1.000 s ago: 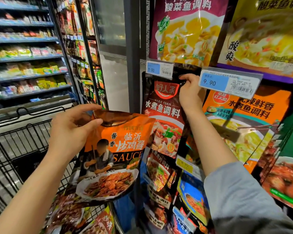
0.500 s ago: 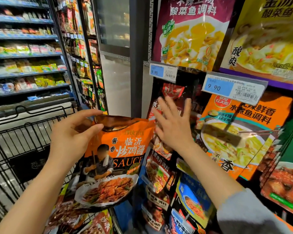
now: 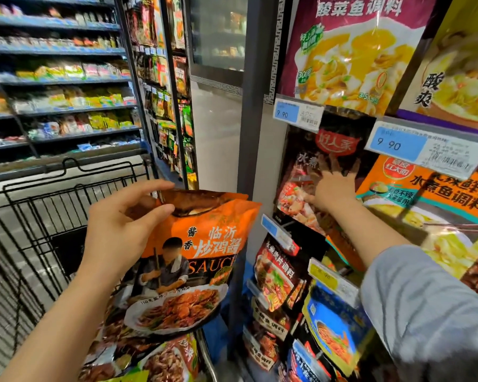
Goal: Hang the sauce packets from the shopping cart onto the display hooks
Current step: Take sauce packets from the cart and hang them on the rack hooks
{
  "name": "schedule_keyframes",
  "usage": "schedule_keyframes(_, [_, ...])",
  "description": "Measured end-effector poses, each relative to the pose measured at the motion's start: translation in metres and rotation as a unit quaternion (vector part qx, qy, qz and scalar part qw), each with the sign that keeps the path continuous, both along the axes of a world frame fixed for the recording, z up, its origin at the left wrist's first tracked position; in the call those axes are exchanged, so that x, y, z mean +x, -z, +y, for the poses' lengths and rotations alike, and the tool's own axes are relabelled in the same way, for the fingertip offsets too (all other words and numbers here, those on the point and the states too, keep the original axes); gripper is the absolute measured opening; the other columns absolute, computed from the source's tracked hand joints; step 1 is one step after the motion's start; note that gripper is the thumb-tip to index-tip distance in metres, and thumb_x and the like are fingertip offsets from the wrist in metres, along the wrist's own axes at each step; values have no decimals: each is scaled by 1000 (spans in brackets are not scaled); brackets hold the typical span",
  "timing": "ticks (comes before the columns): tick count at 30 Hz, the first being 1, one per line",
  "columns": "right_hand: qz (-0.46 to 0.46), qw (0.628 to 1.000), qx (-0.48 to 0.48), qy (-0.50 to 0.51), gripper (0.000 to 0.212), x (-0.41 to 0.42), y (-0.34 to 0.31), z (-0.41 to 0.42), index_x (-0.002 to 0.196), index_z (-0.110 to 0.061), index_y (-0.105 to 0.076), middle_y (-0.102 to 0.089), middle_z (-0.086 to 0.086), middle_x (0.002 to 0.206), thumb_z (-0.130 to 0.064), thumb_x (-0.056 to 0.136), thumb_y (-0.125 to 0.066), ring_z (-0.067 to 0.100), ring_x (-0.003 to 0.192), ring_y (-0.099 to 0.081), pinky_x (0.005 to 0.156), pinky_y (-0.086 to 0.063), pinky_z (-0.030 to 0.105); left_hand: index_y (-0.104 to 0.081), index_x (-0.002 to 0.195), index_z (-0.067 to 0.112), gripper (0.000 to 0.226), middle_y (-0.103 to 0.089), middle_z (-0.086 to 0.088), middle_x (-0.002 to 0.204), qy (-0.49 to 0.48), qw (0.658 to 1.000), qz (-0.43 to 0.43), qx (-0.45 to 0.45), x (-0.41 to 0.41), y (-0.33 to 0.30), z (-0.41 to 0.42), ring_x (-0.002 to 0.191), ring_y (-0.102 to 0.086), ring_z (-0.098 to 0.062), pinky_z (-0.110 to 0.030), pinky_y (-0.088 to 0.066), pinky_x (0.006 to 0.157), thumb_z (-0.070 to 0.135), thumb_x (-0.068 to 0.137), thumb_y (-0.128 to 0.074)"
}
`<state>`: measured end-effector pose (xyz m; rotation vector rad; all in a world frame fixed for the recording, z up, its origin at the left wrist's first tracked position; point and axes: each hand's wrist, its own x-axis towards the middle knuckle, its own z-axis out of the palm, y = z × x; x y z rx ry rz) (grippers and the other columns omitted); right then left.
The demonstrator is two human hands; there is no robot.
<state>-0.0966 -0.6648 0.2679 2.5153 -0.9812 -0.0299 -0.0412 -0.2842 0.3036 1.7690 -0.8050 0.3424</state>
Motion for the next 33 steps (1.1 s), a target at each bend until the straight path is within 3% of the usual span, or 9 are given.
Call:
schedule_keyframes(3, [-14,999,36,-16,56,2,-5,17,143,-32,-33,-18,7,155,-50,91,-45,32,143,-7,107,-4,67,-66,94,48,39,-67,14,76,0,1000,-1,0,-1,2,5,67,-61,-5,-26,-51,59,13,78,-73])
schedule_keyframes(5, [-144,976,133,-96,54,-1,-10,40,140,-29,-37,-38,9,145,-50,91,-47,30,135,-31,107,-22,54,-66,93,50,41,-68,10,76,10,1000,-4,-4,-2,2,8,67,-61,-6,-28,-50,60,12,77,-74])
schedule_keyframes(6, [-235,935,217,-153,51,-5,-13,57,138,-26,-40,-47,7,138,-48,92,-48,27,127,-42,102,-32,43,-66,92,52,43,-68,10,76,14,1000,-8,-3,-2,1,9,67,-61,-5,-28,-50,60,12,77,-74])
schedule_keyframes(9, [-419,706,503,-272,30,-32,-27,118,126,-34,-49,-62,-3,114,-35,95,-47,16,106,-61,87,-46,26,-66,92,51,42,-68,6,76,40,999,-6,-13,-6,-1,13,68,-63,-10,-32,-52,58,13,77,-74])
schedule_keyframes(11, [-421,648,541,-331,28,-53,-29,149,118,-39,-52,-64,-7,109,-31,92,-54,8,103,-62,86,-49,21,-67,95,47,35,-68,3,76,61,998,9,-26,-9,-3,16,71,-64,-16,-41,-55,61,18,76,-74])
schedule_keyframes(16, [-403,728,428,-353,35,-81,-35,178,112,-37,-58,-60,-14,114,-31,78,-68,3,111,-55,96,-43,24,-67,95,48,30,-68,9,77,130,991,-9,-37,-15,-10,25,70,-64,-13,-40,-55,63,27,74,-72])
schedule_keyframes(21, [-433,748,408,-294,26,-117,-42,210,78,-33,-62,-64,-16,81,-10,76,-75,-8,79,-59,76,-43,11,-67,95,48,36,-67,22,89,193,980,-40,-37,-23,-14,39,77,-63,-2,-18,-52,65,19,76,-75])
schedule_keyframes(27, [-507,766,338,-203,25,-168,-52,258,80,-29,-66,-62,-22,81,-7,74,-75,-14,77,-57,72,-40,6,-65,96,53,37,-67,19,82,278,957,-7,-84,-34,-4,42,72,-60,-1,-17,-49,65,23,75,-70])
schedule_keyframes(33, [-482,834,239,-122,10,-235,-87,283,85,-16,-70,-60,-19,82,-16,76,-73,-5,79,-57,75,-42,11,-67,96,49,38,-65,12,74,372,917,57,-132,-76,-7,15,69,-60,-6,-21,-51,66,17,76,-73])
